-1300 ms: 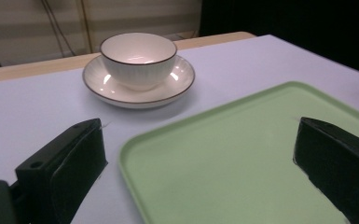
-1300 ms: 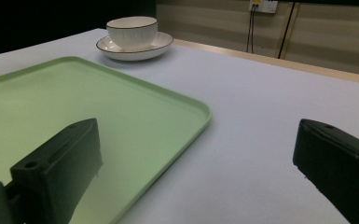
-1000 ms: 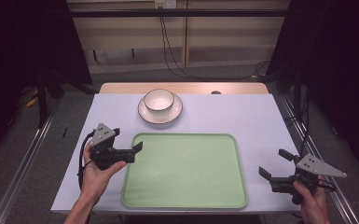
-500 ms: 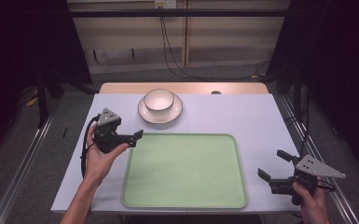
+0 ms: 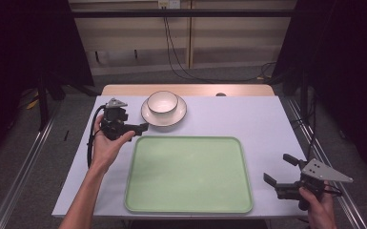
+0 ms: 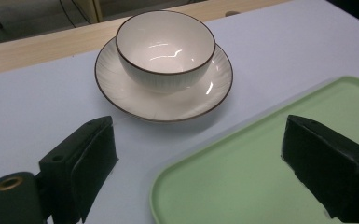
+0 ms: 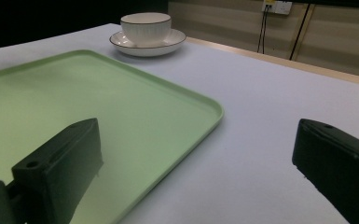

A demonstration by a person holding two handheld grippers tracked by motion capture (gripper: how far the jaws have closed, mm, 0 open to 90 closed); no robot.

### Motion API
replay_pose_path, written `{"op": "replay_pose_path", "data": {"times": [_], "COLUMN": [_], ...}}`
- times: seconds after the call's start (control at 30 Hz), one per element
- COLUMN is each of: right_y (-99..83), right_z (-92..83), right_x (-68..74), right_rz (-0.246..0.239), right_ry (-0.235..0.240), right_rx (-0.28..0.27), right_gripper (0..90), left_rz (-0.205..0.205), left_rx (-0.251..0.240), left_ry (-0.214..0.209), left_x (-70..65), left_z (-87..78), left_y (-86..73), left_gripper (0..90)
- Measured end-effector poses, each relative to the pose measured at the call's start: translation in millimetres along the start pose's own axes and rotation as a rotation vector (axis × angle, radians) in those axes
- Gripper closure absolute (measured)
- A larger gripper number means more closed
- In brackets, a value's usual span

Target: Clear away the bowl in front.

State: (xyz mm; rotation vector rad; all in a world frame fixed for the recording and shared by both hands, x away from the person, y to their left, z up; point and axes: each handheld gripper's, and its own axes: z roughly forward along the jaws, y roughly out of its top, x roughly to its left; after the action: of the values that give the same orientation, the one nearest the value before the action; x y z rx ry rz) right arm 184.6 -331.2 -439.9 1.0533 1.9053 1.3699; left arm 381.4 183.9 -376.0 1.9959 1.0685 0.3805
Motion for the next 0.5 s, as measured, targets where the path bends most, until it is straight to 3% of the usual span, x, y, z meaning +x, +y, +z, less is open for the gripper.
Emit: {"op": "replay_pose_path", "data": {"times": [0.07, 0.13, 0.17, 0.27, 0.33, 0.43, 0.5], "right_y": [0.1, 0.0, 0.0, -0.1, -0.3, -0.3, -0.3], "right_z": [-0.2, -1.2, -1.0, -0.5, -0.9, -0.6, -0.5], "right_x": [0.2, -0.5, -0.6, 0.1, -0.4, -0.3, -0.2], "right_rz": [0.005, 0.004, 0.001, 0.002, 0.001, 0.001, -0.001], "right_ry": [-0.001, -0.004, -0.005, -0.003, -0.002, -0.005, -0.001], "right_rx": [-0.005, -0.002, -0.003, -0.001, 0.003, 0.004, 0.007], "right_gripper": [0.8, 0.8, 0.8, 0.8, 0.8, 0.8, 0.8], "left_rz": [0.013, -0.006, -0.014, -0.019, -0.03, -0.044, -0.039], "left_rx": [0.021, 0.031, 0.028, 0.008, 0.039, 0.018, 0.002], "left_ry": [0.016, 0.017, 0.038, 0.03, 0.015, 0.003, 0.026], "left_x": [-1.4, -1.7, -2.4, 0.7, 4.2, 9.3, 12.4], "left_z": [2.5, 5.3, 7.6, 14.7, 18.5, 23.9, 26.3], "left_y": [5.8, 11.9, 16.8, 23.1, 26.7, 29.6, 30.8], "left_gripper": [11.0, 10.6, 10.6, 8.9, 5.6, 5.7, 5.6]}}
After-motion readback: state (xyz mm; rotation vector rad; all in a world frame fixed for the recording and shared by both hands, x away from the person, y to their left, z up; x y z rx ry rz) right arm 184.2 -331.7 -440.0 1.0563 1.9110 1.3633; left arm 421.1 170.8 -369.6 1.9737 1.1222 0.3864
